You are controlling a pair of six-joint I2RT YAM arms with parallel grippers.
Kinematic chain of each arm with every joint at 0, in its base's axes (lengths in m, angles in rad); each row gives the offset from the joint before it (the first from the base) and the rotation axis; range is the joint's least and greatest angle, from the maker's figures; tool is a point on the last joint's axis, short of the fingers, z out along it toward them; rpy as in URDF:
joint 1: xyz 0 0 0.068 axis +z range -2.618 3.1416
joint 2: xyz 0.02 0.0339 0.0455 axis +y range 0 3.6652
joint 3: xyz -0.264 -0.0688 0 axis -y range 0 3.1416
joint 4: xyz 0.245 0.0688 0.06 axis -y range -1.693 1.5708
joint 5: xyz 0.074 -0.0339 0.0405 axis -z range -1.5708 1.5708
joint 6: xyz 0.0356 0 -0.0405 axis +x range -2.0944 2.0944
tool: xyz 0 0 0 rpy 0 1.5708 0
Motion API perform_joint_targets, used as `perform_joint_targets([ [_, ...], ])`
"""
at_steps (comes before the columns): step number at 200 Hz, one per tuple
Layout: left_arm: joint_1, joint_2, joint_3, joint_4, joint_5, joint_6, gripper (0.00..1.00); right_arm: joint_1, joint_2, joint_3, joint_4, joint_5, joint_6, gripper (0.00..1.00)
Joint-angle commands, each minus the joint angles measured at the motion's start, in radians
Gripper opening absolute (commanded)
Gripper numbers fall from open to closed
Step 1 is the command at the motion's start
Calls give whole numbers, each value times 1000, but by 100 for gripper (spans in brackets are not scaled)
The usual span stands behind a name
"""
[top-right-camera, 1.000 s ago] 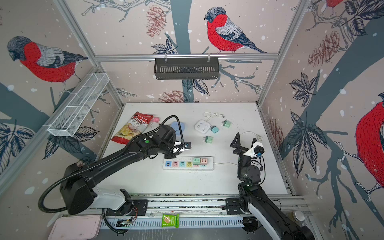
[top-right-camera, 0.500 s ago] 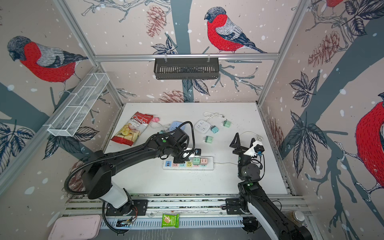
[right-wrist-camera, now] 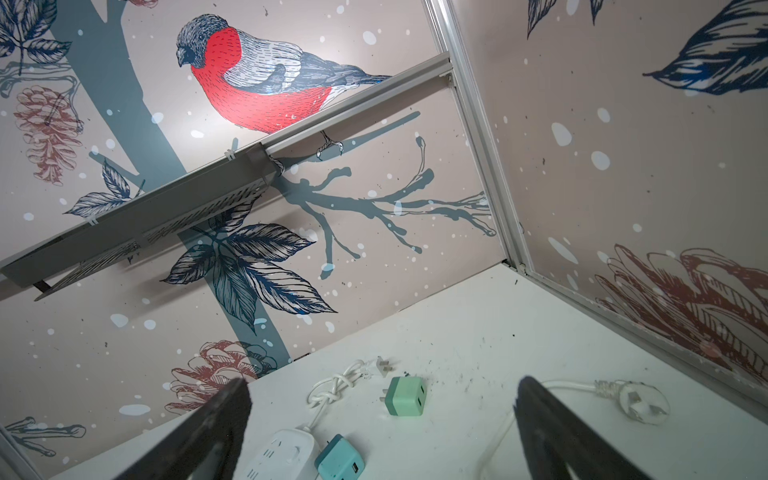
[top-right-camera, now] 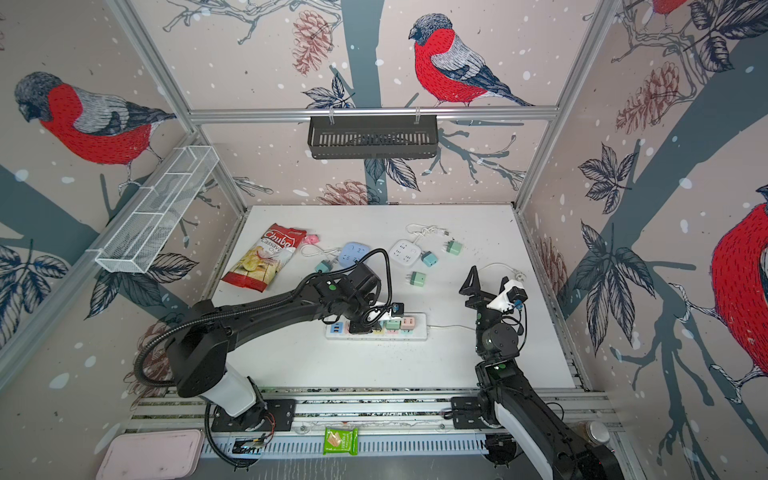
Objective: Insert the plug
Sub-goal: 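Carry the teal adapter with the left gripper over the yellow socket of the strip, then lower the teal adapter into the yellow socket below the green adapter with the left gripper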
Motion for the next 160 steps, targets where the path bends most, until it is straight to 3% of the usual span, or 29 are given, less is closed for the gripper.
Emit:
perform_joint_targets([
  [1,-1,-35,-31,51,1,-55,0,-15,10,-88,28,-8,30,100],
  [18,8,-87,-72,116,-37,-56,0,-24,8,-96,39,-18,36,100],
  [42,52,-92,-44,114,47,-68,0,-29,-10,-108,39,-35,37,100],
  [98,45,19,31,41,115,-38,0,-34,-32,-120,41,-35,45,100],
  [160,53,-13,-17,93,152,-33,0,-35,-10,-114,49,-45,47,100],
])
